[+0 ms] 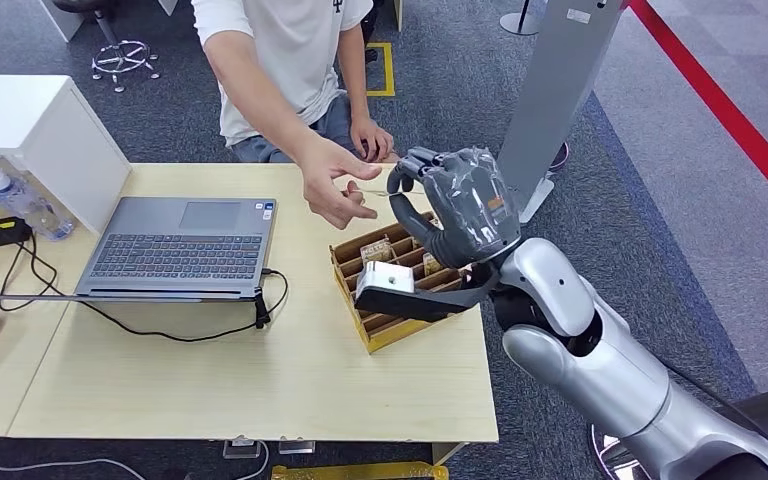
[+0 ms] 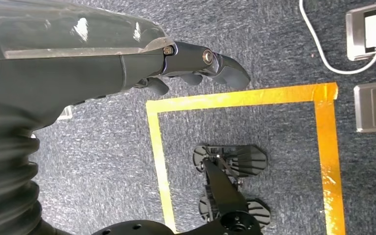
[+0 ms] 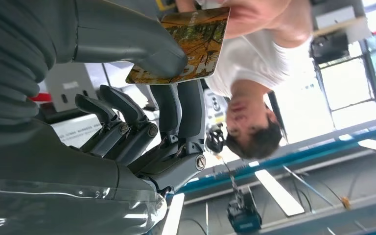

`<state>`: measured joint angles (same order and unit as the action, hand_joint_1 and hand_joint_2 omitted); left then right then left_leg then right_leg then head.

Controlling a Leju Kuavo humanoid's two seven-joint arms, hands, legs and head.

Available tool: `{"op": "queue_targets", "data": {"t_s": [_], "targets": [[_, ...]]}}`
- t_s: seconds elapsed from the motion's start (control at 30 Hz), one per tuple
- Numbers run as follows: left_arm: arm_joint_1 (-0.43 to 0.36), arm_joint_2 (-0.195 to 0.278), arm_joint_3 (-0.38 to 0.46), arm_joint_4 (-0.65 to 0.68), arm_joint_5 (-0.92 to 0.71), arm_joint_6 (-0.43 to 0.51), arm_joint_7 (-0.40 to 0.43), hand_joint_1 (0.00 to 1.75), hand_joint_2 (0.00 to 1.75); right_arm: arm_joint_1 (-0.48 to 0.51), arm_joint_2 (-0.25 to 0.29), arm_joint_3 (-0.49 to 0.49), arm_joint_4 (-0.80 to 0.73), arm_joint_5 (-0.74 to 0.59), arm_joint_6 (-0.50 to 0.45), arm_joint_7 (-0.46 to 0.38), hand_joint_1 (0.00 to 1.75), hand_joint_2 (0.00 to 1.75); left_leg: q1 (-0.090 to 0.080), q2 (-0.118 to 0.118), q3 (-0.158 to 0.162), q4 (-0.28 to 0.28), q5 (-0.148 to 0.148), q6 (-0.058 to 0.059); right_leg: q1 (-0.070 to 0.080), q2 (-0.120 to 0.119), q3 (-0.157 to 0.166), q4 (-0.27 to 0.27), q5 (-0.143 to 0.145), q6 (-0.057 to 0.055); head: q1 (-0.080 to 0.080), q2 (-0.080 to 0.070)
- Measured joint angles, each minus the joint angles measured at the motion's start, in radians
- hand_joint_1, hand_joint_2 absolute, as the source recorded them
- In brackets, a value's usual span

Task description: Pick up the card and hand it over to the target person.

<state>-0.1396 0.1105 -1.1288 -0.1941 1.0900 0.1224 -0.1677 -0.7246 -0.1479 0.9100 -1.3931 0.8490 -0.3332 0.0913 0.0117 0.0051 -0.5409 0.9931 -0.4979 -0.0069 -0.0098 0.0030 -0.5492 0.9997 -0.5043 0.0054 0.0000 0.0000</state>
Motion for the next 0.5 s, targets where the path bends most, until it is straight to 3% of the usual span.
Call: {"op": "queue_targets", "data": {"t_s": [0.23,0.27,0.37,0.4,0.47,0.5], "targets": [[-0.008,-0.002,-0.018,0.001,-0.011,0.004,0.013,0.0,1.75,0.005,0.063,0.035,0.149,-0.045,-0.068,-0.061,1.75,1.75,0.0,0.0,0.0,0.0,0.0,0.0,0.0,0.0,0.0,0.0,0.0,0.0,0.0,0.0],[-0.008,-0.001,-0.021,0.001,-0.015,0.004,0.014,0.0,1.75,0.004,0.067,0.04,0.158,-0.055,-0.07,-0.065,1.38,1.75,0.0,0.0,0.0,0.0,0.0,0.0,0.0,0.0,0.0,0.0,0.0,0.0,0.0,0.0],[-0.001,0.002,-0.013,-0.001,-0.004,-0.001,0.005,0.0,1.75,0.009,0.069,0.044,0.16,-0.091,-0.072,-0.07,0.07,1.75,0.0,-0.002,-0.001,0.001,-0.001,0.0,0.0,-0.002,0.0,0.001,-0.001,0.0,0.0,0.0],[0.002,0.003,-0.006,0.0,0.003,-0.002,0.002,0.0,1.75,0.013,0.068,0.042,0.156,-0.112,-0.07,-0.072,0.0,1.75,0.0,-0.001,-0.001,0.001,-0.001,0.0,0.0,-0.002,0.0,0.001,-0.001,0.0,0.0,0.0],[0.009,0.005,0.006,0.001,0.017,-0.003,-0.003,0.0,0.87,0.026,0.061,0.028,0.14,-0.164,-0.064,-0.073,0.0,1.75,0.0,-0.002,-0.001,0.001,-0.001,0.0,0.0,-0.002,0.0,0.001,-0.002,0.0,0.0,0.0],[0.011,0.005,0.01,0.002,0.021,-0.001,-0.003,0.0,0.58,0.029,0.059,0.025,0.136,-0.176,-0.063,-0.073,0.0,1.75,0.0,-0.002,-0.001,0.001,-0.001,0.0,0.0,-0.002,0.0,0.001,-0.002,0.0,0.0,0.0]]}}
